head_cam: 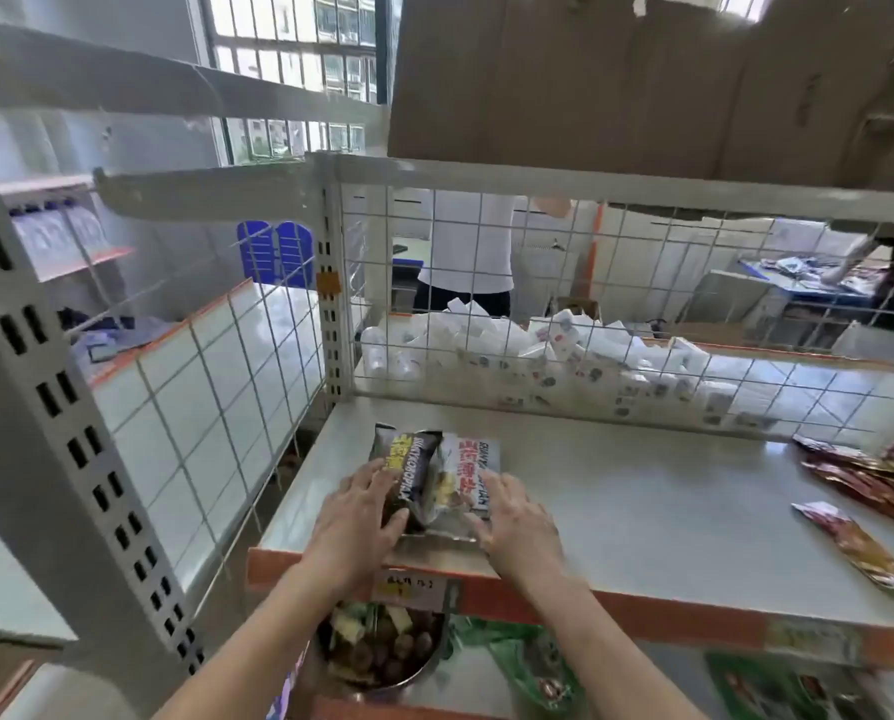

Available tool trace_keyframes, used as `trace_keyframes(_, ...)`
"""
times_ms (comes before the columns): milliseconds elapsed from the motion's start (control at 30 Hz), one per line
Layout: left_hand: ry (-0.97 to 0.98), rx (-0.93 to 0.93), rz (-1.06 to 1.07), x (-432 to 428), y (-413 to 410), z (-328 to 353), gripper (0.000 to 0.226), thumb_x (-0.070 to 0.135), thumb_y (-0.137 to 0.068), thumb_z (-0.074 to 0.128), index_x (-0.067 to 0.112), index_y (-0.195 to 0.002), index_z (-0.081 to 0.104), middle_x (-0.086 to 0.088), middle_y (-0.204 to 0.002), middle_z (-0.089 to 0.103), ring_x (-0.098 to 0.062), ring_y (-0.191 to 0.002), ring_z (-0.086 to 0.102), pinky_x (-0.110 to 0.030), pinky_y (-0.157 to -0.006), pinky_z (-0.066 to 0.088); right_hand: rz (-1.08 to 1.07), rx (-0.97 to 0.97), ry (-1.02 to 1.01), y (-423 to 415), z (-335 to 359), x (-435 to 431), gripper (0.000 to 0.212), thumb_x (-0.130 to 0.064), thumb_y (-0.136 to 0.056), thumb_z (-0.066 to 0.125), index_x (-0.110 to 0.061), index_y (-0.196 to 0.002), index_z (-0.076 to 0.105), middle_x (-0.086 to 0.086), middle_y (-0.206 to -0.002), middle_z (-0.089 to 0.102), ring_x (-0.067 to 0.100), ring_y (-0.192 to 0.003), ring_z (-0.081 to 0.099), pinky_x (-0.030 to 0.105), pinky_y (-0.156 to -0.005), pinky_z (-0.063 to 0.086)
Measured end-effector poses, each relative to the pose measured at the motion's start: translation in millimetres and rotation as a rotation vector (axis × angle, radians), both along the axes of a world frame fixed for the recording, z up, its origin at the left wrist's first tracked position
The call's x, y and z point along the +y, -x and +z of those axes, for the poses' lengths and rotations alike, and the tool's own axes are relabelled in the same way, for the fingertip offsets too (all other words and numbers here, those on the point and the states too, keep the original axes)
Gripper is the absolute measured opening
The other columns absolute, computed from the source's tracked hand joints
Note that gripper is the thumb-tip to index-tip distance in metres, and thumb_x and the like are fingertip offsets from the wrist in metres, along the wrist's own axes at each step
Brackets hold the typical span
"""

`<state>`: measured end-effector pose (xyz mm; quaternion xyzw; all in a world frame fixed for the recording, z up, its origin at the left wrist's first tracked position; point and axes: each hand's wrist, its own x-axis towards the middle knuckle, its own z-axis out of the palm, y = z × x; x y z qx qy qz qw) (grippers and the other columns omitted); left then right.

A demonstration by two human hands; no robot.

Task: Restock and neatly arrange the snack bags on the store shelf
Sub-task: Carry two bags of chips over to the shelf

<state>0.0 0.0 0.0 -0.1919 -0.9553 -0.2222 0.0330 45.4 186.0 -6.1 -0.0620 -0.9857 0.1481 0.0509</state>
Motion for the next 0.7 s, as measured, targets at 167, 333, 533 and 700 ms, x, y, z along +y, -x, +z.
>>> trace_keyframes(167, 0.055, -0.142, 0.064, 13, 23, -8, 0.065, 0.049, -0.091, 0.045, 0.027, -0.146, 0.017, -0.001, -0.155, 0.016, -0.024, -0.137, 0.027, -0.041, -0.111, 0.028, -0.189, -0.063, 0.065, 29, -9, -14, 0.060, -0.057, -0.092, 0.033, -0.021, -0.139, 0.028, 0.011, -0.132, 0.046, 0.028, -0.116, 0.048, 0.038, -0.094, 0.041)
trace_keyframes(333, -0.029, -0.217, 0.151, 23, 37, -9, 0.074, 0.052, -0.086, 0.053, 0.027, -0.145, 0.016, -0.003, -0.148, 0.024, -0.028, -0.126, 0.040, -0.043, -0.101, 0.039, -0.327, -0.100, 0.184, 50, -2, -14, 0.077, -0.060, -0.082, 0.053, -0.014, -0.139, 0.027, 0.013, -0.128, 0.048, 0.028, -0.119, 0.044, 0.037, -0.095, 0.040)
trace_keyframes(533, -0.092, -0.282, 0.301, 32, 40, -7, 0.086, 0.046, -0.079, 0.065, 0.015, -0.142, 0.016, -0.012, -0.132, 0.042, -0.031, -0.120, 0.042, -0.040, -0.094, 0.040, -0.379, -0.131, 0.455, 60, -1, -10, 0.073, -0.041, -0.074, 0.072, -0.007, -0.125, 0.034, 0.013, -0.125, 0.052, 0.028, -0.114, 0.053, 0.032, -0.087, 0.044)
trace_keyframes(700, -0.139, -0.290, 0.301, 25, 39, -6, 0.078, 0.043, -0.077, 0.067, 0.015, -0.136, 0.024, -0.011, -0.124, 0.047, -0.030, -0.111, 0.050, -0.039, -0.087, 0.045, -0.347, -0.149, 0.496, 54, -2, -8, 0.066, -0.034, -0.072, 0.075, -0.007, -0.119, 0.038, 0.012, -0.119, 0.056, 0.027, -0.107, 0.057, 0.030, -0.082, 0.045)
